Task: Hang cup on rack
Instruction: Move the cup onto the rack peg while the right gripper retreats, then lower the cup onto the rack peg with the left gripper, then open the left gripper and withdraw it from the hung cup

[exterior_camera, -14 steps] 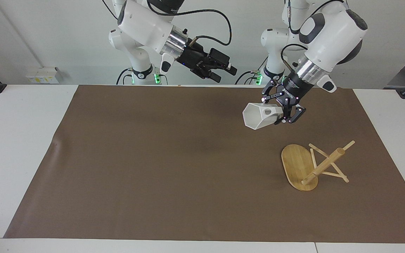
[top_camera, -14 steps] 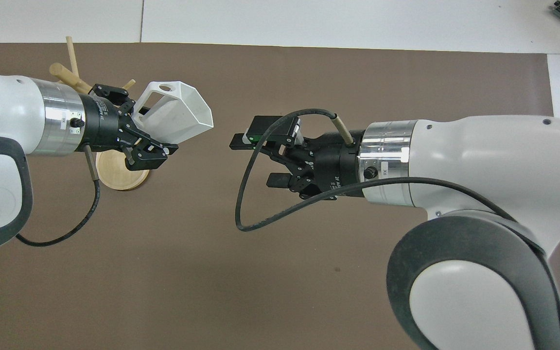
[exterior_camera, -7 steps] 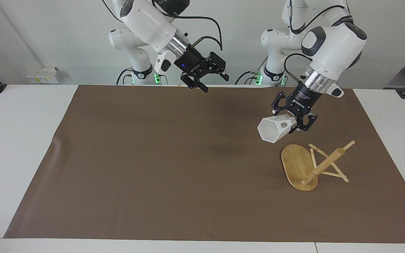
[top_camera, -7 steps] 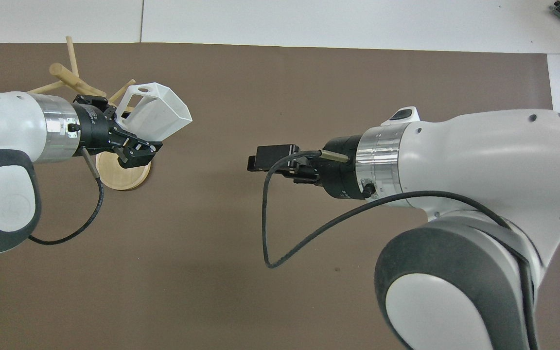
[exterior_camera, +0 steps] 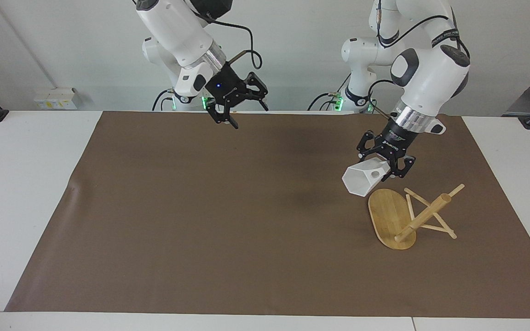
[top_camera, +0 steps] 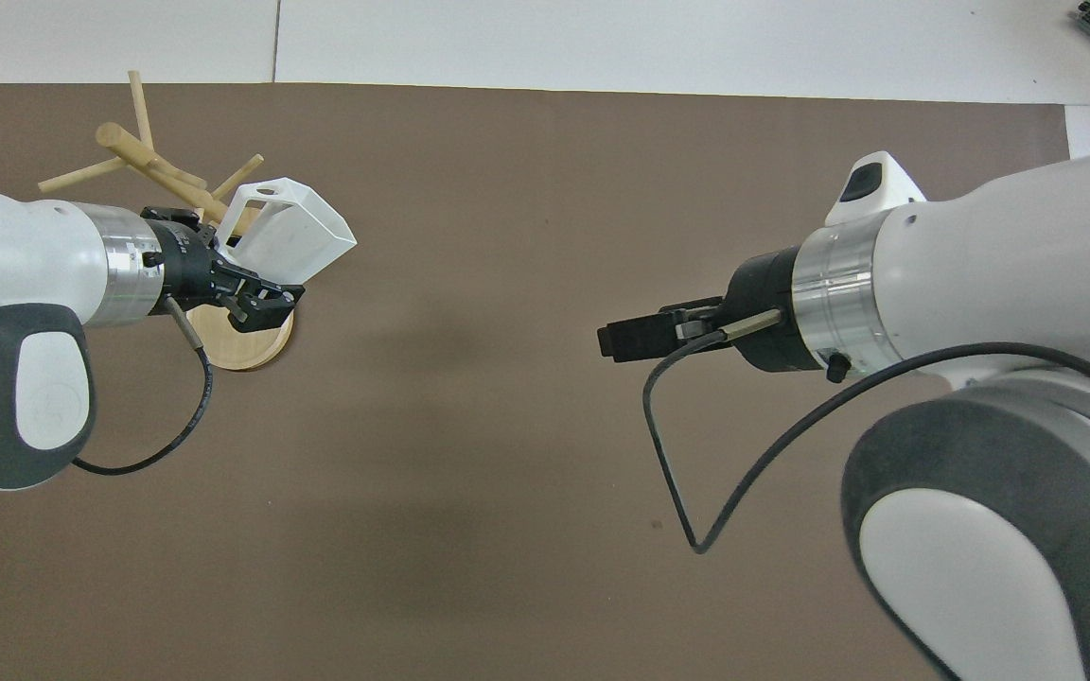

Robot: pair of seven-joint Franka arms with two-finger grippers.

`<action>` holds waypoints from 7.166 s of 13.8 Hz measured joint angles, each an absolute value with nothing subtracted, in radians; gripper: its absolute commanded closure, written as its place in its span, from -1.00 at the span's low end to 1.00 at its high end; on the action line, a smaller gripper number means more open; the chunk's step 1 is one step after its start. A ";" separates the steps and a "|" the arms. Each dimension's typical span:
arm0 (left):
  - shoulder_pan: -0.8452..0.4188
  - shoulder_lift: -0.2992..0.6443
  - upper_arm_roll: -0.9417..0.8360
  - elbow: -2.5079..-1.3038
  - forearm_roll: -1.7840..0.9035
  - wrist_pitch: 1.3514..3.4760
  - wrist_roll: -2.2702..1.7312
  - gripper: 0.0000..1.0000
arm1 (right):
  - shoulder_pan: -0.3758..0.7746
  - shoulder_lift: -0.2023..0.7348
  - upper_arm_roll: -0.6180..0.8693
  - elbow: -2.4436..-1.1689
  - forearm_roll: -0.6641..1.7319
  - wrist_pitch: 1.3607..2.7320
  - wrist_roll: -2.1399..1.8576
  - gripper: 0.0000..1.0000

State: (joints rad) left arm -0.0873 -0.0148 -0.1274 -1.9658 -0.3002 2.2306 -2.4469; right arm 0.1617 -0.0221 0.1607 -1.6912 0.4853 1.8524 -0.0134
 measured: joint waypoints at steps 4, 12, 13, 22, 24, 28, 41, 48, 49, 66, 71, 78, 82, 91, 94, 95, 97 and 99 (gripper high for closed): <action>-0.056 -0.014 -0.126 -1.979 -0.300 2.235 -2.456 1.00 | 0.118 -0.023 0.159 -1.651 0.395 1.757 -0.093 -1.00; -0.039 0.016 -0.125 -1.992 -0.297 2.296 -2.542 1.00 | 0.076 -0.027 0.102 -1.594 0.194 1.650 -0.226 -1.00; -0.033 0.016 -0.125 -1.992 -0.294 2.302 -2.547 1.00 | 0.064 -0.027 0.093 -1.588 0.174 1.645 -0.246 -1.00; -0.031 0.039 -0.130 -1.993 -0.191 2.377 -2.682 1.00 | -0.051 -0.027 0.075 -1.606 0.006 1.643 -0.268 -1.00; -0.033 0.047 -0.133 -1.993 -0.154 2.385 -2.709 1.00 | -0.067 -0.028 0.068 -1.626 0.006 1.651 -0.268 -1.00; -0.032 0.053 -0.130 -1.993 -0.139 2.402 -2.716 1.00 | -0.073 -0.040 0.031 -1.686 0.006 1.715 -0.268 -1.00; -0.001 0.064 -0.121 -1.991 -0.135 2.418 -2.751 1.00 | -0.140 -0.048 0.016 -1.769 0.011 1.788 -0.205 -1.00; 0.013 0.077 -0.120 -1.991 -0.135 2.422 -2.755 1.00 | -0.140 -0.060 0.017 -1.753 0.013 1.738 -0.102 -1.00; 0.013 0.078 -0.120 -1.991 -0.135 2.422 -2.755 0.92 | -0.140 -0.060 0.017 -1.743 0.013 1.730 -0.102 -1.00; 0.028 0.078 -0.123 -1.955 -0.084 2.359 -2.744 -1.00 | -0.139 -0.060 0.017 -1.717 0.013 1.711 -0.102 -1.00; 0.028 0.047 -0.133 -1.881 -0.034 2.176 -2.659 -1.00 | -0.140 -0.060 0.016 -1.717 0.012 1.711 -0.102 -1.00; 0.028 -0.041 -0.137 -1.879 -0.030 2.014 -2.117 -1.00 | -0.138 -0.060 0.018 -1.718 0.012 1.711 -0.102 -1.00; 0.028 -0.066 -0.138 -1.878 -0.031 1.964 -1.740 -1.00 | -0.138 -0.060 0.019 -1.718 0.012 1.711 -0.102 -1.00; 0.028 -0.077 -0.131 -1.835 -0.055 1.822 -0.894 -1.00 | -0.138 -0.060 0.019 -1.718 0.012 1.711 -0.102 -1.00; 0.030 -0.076 -0.110 -1.780 -0.056 1.753 -0.616 -1.00 | -0.138 -0.060 0.019 -1.718 0.012 1.711 -0.102 -1.00; 0.031 -0.074 -0.103 -1.757 -0.056 1.725 -0.528 -1.00 | -0.138 -0.060 0.019 -1.718 0.012 1.711 -0.102 -1.00; 0.034 -0.067 -0.093 -1.713 -0.056 1.680 -0.378 -1.00 | -0.138 -0.060 0.019 -1.718 0.012 1.711 -0.102 -1.00; 0.036 -0.058 -0.087 -1.675 -0.056 1.647 -0.255 -1.00 | -0.138 -0.060 0.019 -1.718 0.012 1.711 -0.102 -1.00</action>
State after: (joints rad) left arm 0.0358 -0.0580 -0.0869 -1.6754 -0.0563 1.6469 -0.2548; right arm -0.1384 -0.0603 0.0186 -1.7175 0.0120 1.7108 -0.1019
